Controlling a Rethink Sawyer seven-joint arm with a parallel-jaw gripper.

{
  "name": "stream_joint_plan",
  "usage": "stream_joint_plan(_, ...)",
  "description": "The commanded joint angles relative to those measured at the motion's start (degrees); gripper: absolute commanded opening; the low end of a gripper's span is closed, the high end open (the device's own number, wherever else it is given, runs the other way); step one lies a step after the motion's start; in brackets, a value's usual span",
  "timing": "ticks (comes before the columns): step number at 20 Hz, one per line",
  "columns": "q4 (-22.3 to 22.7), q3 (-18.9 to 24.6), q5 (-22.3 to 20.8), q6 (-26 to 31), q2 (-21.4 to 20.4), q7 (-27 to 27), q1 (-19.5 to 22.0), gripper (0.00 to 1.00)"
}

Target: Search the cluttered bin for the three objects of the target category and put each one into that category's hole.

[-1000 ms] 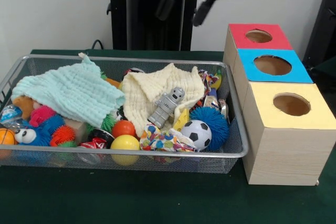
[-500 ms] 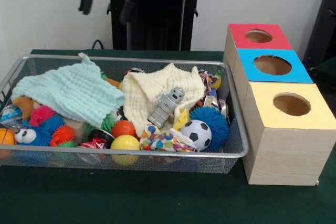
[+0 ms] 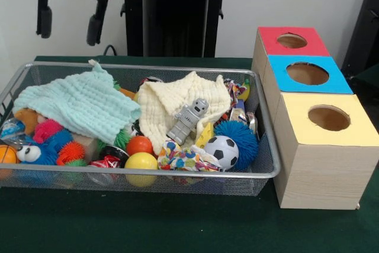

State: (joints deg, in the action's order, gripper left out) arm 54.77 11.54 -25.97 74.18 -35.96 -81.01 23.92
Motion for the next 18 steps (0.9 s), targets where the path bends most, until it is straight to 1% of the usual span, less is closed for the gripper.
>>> stream_joint_plan(1,5.9,7.58,-2.02,-2.91,4.57,21.72,1.57,1.0)
stream_joint_plan(9,4.79,8.0,-2.83,-2.62,5.99,23.6,2.38,1.0)
stream_joint_plan(11,4.46,7.76,-3.74,-3.0,6.37,23.98,2.39,1.0)
stream_joint_plan(18,1.24,6.97,-7.67,-1.53,8.13,26.3,2.24,1.0)
